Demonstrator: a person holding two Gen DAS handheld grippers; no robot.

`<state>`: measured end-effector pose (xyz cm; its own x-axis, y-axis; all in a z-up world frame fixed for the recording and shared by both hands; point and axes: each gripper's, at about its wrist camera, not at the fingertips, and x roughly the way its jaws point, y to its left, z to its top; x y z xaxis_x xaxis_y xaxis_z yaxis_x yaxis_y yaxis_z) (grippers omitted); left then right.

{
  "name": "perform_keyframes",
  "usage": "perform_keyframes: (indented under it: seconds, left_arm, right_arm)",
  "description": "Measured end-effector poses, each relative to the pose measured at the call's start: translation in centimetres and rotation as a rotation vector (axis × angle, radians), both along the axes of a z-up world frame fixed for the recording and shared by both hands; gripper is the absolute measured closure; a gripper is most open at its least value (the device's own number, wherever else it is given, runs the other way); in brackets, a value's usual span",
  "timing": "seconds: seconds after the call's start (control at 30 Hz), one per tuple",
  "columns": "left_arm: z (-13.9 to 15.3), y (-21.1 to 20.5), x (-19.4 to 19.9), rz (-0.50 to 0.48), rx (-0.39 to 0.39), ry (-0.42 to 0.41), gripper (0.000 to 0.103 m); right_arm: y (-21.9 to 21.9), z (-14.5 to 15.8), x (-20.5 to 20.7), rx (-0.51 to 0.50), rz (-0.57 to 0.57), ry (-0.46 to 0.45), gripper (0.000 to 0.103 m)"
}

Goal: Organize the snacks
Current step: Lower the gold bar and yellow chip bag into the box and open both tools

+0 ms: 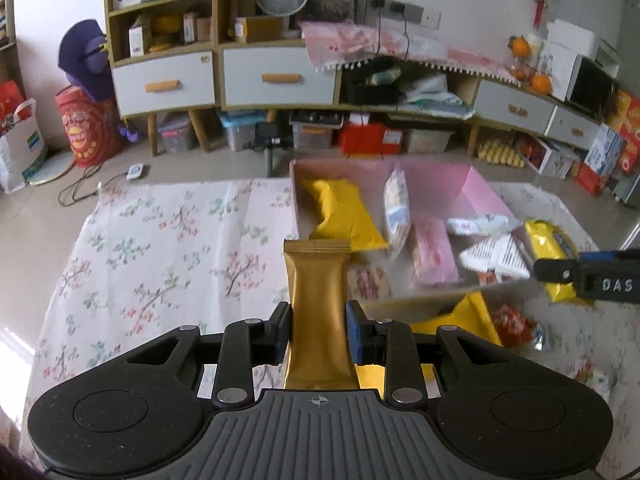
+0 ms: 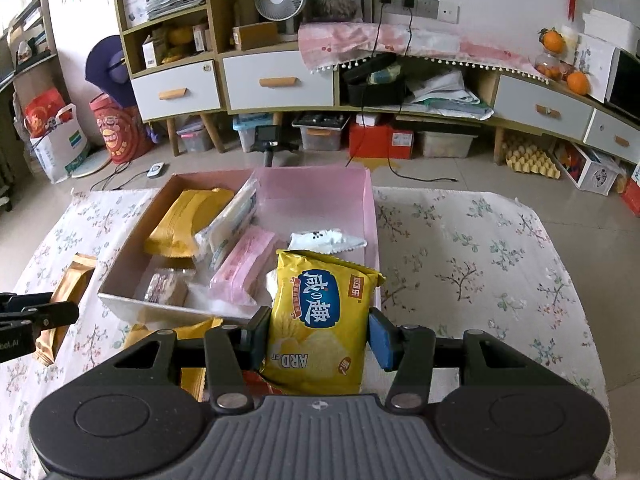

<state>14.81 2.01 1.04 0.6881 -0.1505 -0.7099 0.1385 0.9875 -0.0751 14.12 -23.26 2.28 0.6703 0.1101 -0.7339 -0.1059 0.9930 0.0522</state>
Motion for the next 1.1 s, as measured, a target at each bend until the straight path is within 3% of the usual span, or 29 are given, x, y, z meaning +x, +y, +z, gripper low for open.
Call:
perform_keyframes:
  seconds: [0.43,0.57,0.77,0.93,1.1]
  left_arm:
    - [-1.9,-1.9,2.5,0.015,-0.024,-0.093,0.077]
    - [-2.8,-2.0,3.5,0.041,-0.063,-0.099,0.077]
    - [-2.9,-3.3,3.9,0.021,-0.079,-0.124,0.077]
    - [-3.3,-3.4,4.0,0.018,-0.102,-0.11,0.076]
    - [-4.0,-2.5,4.4,0.038,-0.131,-0.091,0.076]
  right_arm:
    - [1.0,0.2,1.0,0.095,-0.004,-0.069,0.078]
    - [1.4,0.2,0.9,0.103,0.007,-0.09,0.078]
    - [1.5,0.3,1.4,0.185,-0.004,-0.098,0.078]
    - [2.1,-0.4,3.5,0.13,-0.018,-0.129,0.078]
    - [2.0,-1.3,6.8,0.14,-0.056,-0.107,0.078]
